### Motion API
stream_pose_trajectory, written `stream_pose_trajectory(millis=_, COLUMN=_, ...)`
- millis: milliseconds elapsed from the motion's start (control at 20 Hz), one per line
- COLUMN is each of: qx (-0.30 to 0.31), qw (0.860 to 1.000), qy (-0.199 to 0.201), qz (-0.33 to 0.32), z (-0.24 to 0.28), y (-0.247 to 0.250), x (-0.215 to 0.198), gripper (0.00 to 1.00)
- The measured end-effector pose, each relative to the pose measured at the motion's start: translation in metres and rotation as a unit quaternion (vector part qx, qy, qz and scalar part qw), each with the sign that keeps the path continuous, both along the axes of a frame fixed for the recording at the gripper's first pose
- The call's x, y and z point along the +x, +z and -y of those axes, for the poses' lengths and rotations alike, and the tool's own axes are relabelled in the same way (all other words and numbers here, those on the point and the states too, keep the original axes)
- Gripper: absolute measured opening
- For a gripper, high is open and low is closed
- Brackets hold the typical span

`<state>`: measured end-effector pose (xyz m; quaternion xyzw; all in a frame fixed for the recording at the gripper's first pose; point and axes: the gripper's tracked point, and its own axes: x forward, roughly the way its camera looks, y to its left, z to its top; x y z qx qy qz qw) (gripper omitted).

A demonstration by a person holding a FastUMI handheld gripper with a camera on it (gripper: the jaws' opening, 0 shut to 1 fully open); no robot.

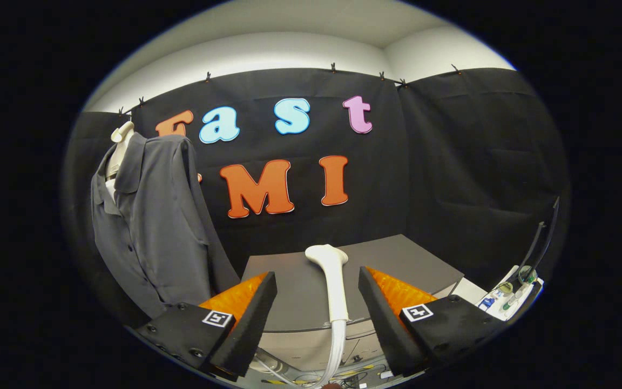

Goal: Iron the clothes twice with a garment steamer, once on the left side and once on the right side.

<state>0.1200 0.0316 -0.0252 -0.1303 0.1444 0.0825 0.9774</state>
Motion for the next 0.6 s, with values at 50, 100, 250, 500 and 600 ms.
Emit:
stream_pose_trajectory(millis=50, qx=-0.004, qw=1.000, qy=0.002, qz=-0.010, z=0.003, y=-0.005, x=0.010, gripper=0.98)
stream_pose_trajectory(millis=100, qx=-0.004, qw=1.000, qy=0.003, qz=-0.019, z=0.005, y=-0.010, x=0.021, gripper=0.98)
stream_pose_trajectory(millis=250, qx=-0.003, qw=0.999, qy=0.001, qz=-0.044, z=0.016, y=-0.021, x=0.052, gripper=0.98)
stream_pose_trajectory(millis=500, qx=-0.011, qw=0.995, qy=0.007, qz=-0.097, z=0.024, y=-0.053, x=0.097, gripper=0.98)
stream_pose_trajectory(millis=600, qx=-0.014, qw=0.993, qy=0.012, qz=-0.116, z=0.026, y=-0.066, x=0.111, gripper=0.98)
